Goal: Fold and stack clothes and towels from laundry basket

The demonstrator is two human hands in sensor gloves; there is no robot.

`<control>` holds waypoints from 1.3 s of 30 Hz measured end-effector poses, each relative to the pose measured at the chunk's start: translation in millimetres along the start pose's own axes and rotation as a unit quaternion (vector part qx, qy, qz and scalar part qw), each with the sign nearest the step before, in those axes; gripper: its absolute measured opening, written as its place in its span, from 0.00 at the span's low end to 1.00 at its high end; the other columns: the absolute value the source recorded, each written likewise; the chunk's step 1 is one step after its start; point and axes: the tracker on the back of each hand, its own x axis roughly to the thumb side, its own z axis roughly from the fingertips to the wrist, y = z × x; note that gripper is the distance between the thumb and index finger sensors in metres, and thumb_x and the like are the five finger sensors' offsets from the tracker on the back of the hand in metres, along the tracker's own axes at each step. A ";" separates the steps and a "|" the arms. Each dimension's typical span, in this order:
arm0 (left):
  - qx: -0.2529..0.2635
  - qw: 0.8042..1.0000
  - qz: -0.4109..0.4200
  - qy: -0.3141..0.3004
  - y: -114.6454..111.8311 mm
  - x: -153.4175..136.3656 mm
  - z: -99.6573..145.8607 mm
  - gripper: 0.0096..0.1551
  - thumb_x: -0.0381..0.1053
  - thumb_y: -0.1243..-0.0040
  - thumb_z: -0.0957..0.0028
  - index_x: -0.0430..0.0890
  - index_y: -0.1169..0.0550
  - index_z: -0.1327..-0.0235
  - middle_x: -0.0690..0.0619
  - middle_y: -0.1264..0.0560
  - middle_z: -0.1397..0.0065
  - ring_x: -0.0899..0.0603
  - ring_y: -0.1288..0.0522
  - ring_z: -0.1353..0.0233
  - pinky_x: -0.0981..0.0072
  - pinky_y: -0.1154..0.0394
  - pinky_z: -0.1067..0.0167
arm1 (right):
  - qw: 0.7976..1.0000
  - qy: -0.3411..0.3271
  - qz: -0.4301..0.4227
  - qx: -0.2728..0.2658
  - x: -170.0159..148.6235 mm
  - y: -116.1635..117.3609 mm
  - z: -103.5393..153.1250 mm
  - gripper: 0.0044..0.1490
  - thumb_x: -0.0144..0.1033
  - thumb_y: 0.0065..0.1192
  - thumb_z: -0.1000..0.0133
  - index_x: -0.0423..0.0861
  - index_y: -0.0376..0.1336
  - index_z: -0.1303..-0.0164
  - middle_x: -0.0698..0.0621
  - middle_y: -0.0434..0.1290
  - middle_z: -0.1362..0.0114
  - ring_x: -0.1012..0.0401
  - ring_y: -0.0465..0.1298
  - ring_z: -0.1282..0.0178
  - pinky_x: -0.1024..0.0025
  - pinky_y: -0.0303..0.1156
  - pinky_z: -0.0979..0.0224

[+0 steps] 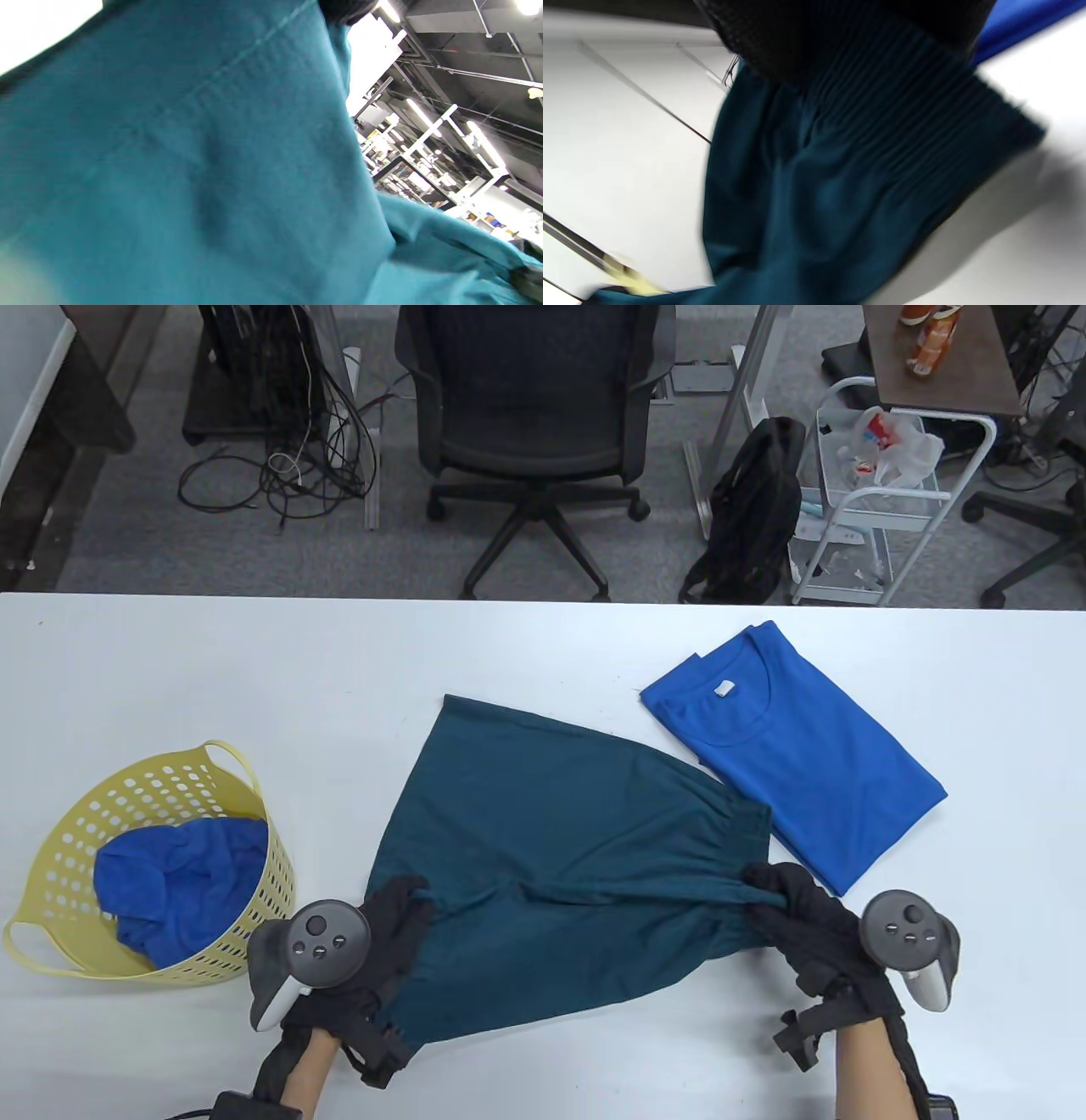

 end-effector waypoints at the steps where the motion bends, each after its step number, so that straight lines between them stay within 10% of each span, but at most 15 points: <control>1: 0.007 1.000 -0.021 0.008 7.4 11.1 -3.0 0.26 0.56 0.49 0.29 0.41 0.29 0.27 0.41 0.19 0.34 0.51 0.14 0.57 0.59 0.16 0.56 | 1.000 0.016 0.003 0.021 1.7 -5.2 0.9 0.26 0.27 0.60 0.35 0.37 0.60 0.28 0.31 0.71 0.28 0.53 0.83 0.45 0.49 0.79 0.37; 7: -0.008 0.984 -0.162 0.073 15.7 69.4 -95.8 0.23 0.60 0.46 0.29 0.49 0.24 0.28 0.38 0.26 0.20 0.36 0.20 0.30 0.40 0.24 0.34 | 0.954 0.169 0.245 -0.043 13.6 -25.1 10.9 0.26 0.31 0.60 0.34 0.41 0.61 0.25 0.36 0.76 0.34 0.57 0.83 0.56 0.57 0.81 0.48; 13: -0.055 0.943 -0.285 0.165 -59.8 62.1 -229.6 0.25 0.62 0.48 0.32 0.54 0.28 0.26 0.40 0.32 0.15 0.35 0.26 0.23 0.37 0.28 0.30 | 0.884 0.210 0.385 -0.164 10.1 -13.2 9.4 0.29 0.32 0.59 0.33 0.39 0.59 0.22 0.33 0.72 0.28 0.48 0.79 0.42 0.41 0.72 0.34; 17: -0.097 0.914 -0.339 0.199 -104.8 29.3 -261.1 0.25 0.61 0.48 0.34 0.56 0.28 0.26 0.40 0.34 0.13 0.33 0.28 0.21 0.36 0.29 0.29 | 0.843 0.192 0.457 -0.209 6.1 -3.9 3.3 0.29 0.34 0.55 0.32 0.39 0.58 0.21 0.32 0.66 0.23 0.43 0.74 0.34 0.34 0.67 0.29; 21: -0.049 0.914 -0.361 0.179 -114.9 16.1 -252.5 0.24 0.60 0.43 0.36 0.50 0.24 0.33 0.41 0.31 0.18 0.34 0.27 0.24 0.38 0.27 0.32 | 0.851 0.197 0.443 -0.203 -0.7 1.7 -4.1 0.37 0.39 0.51 0.30 0.35 0.52 0.15 0.26 0.60 0.19 0.37 0.71 0.30 0.31 0.64 0.29; 30: -0.175 0.819 -0.456 0.302 -79.7 -16.6 -183.2 0.26 0.61 0.44 0.33 0.46 0.23 0.32 0.41 0.29 0.18 0.34 0.26 0.24 0.39 0.27 0.31 | 0.856 0.286 0.401 -0.154 4.6 7.5 -6.7 0.51 0.53 0.50 0.28 0.22 0.50 0.14 0.21 0.64 0.24 0.37 0.75 0.37 0.33 0.69 0.34; 33: -0.152 0.861 -0.417 0.247 -65.9 -6.2 -149.1 0.46 0.64 0.46 0.34 0.43 0.42 0.11 0.34 0.40 0.11 0.31 0.28 0.22 0.38 0.28 0.30 | 0.873 0.310 0.363 -0.101 0.1 19.1 -15.8 0.58 0.56 0.53 0.29 0.18 0.48 0.14 0.20 0.64 0.25 0.36 0.75 0.38 0.32 0.70 0.36; 39: -0.060 0.925 -0.364 0.094 -54.3 28.6 -77.1 0.51 0.67 0.48 0.36 0.42 0.48 0.08 0.32 0.42 0.10 0.29 0.30 0.20 0.36 0.29 0.29 | 0.840 0.344 0.418 -0.045 -5.0 46.0 -29.2 0.65 0.52 0.63 0.32 0.11 0.42 0.16 0.15 0.60 0.25 0.32 0.72 0.37 0.33 0.73 0.39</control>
